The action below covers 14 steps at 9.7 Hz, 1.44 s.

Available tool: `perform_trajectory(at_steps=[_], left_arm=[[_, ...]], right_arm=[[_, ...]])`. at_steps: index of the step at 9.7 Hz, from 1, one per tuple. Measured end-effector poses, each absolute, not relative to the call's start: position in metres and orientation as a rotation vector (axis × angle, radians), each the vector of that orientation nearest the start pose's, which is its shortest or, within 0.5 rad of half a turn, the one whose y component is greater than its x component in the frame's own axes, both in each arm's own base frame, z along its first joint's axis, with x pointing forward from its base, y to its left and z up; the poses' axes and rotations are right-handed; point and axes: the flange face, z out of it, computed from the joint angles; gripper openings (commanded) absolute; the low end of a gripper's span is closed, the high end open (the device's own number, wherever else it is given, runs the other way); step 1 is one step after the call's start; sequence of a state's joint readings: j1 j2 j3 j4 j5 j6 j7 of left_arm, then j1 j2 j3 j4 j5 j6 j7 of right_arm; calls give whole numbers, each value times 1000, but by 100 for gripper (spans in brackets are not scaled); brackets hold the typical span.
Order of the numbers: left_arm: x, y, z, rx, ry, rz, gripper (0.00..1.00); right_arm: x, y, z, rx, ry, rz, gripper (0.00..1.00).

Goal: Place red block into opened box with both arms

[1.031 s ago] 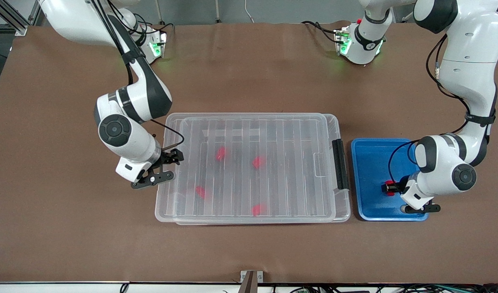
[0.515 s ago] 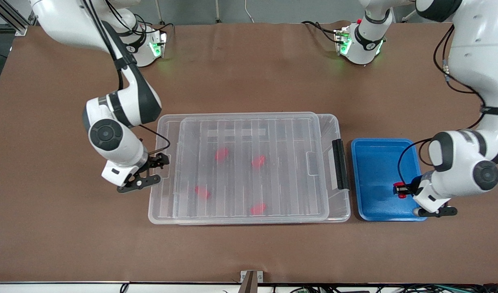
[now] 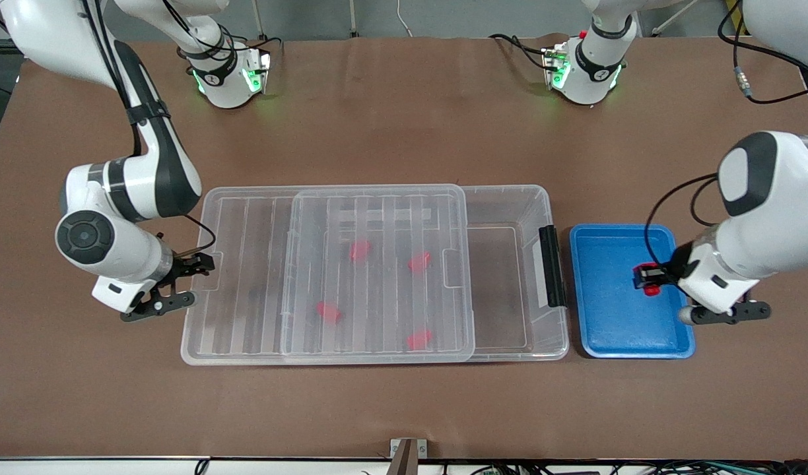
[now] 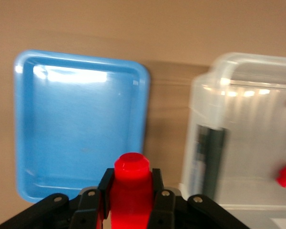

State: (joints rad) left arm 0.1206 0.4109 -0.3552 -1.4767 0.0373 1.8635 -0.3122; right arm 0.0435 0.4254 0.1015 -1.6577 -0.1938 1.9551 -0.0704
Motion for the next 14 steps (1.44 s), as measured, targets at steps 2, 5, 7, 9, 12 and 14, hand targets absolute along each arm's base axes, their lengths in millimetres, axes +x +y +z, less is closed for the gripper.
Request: perform_trajectory(at_steps=[2,5,7,9,12,14], left_arm=[[648,-184,452,-3251,-238,88,0],[612,-296,410,-3214,-285,163,0],[595,-337,341,-3089,-208,141,0],[598,-336,280,-3065,-189,188,0],[600,-339,224,-3117,-197,202,6],[597,-343,198,-3136,-189,208,27]], right_arm=[[655,77,373,-3240,-469,180,100],[666,64,473,-3229,-186,114,100],[656,27,555,-3205,30,-35,100],[617,-27,620,-3151,184,-43,100],[572,-57,665,-3130,247,-22,100],[571,-67,657,-3132,235,4,100]])
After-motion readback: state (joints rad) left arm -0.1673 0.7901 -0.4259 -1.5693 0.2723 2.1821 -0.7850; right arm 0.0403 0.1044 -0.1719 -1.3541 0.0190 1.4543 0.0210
